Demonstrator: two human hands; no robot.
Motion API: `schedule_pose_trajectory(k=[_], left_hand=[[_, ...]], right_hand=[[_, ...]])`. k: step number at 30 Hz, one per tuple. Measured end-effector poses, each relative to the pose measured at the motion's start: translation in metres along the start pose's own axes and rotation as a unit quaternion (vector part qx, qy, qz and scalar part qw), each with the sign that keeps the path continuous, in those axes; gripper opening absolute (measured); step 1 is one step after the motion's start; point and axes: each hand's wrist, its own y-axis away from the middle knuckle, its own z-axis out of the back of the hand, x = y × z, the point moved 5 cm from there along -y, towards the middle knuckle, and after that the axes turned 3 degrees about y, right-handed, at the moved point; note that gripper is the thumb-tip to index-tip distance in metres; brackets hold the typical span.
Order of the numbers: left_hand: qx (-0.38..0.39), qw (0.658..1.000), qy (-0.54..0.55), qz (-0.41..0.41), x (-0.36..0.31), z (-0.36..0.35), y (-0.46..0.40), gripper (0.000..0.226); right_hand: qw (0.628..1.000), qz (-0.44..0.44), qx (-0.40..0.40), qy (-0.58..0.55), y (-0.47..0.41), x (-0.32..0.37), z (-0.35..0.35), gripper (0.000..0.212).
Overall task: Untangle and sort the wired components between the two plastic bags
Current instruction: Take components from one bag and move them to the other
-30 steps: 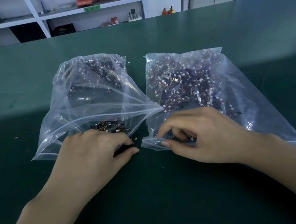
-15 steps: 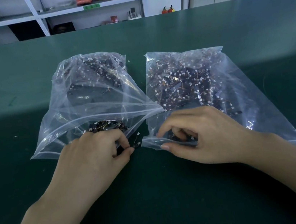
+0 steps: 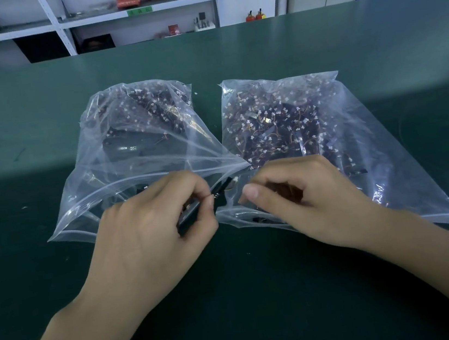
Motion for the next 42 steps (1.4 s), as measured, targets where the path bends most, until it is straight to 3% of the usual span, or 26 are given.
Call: schedule_pose_trajectory(k=[4,12,17,28,42], left_hand=[[-0.022,0.998,0.017,-0.057,-0.008,-0.001,0.002,0.012],[-0.027,0.996,0.062,-0.052,-0.002,-0.006,0.005,0.008],[-0.016,0.995,0.075,-0.065,-0.004,-0.008,0.004,0.005],[-0.001,0.992,0.126,0.006,0.0,-0.014,0.005,0.011],[0.017,0.989,0.149,0.014,0.001,-0.019,0.006,0.012]], right_hand=[[0.99,-0.061,0.011,-0.127,0.002,0.002,-0.005,0.036],[0.962,-0.088,0.028,-0.255,0.001,0.005,-0.006,0.034],[0.965,-0.083,0.018,-0.247,0.003,0.003,-0.008,0.03],[0.973,-0.061,-0.01,-0.221,0.004,-0.001,-0.01,0.018],[0.986,-0.049,-0.01,-0.159,0.003,0.0,-0.008,0.017]])
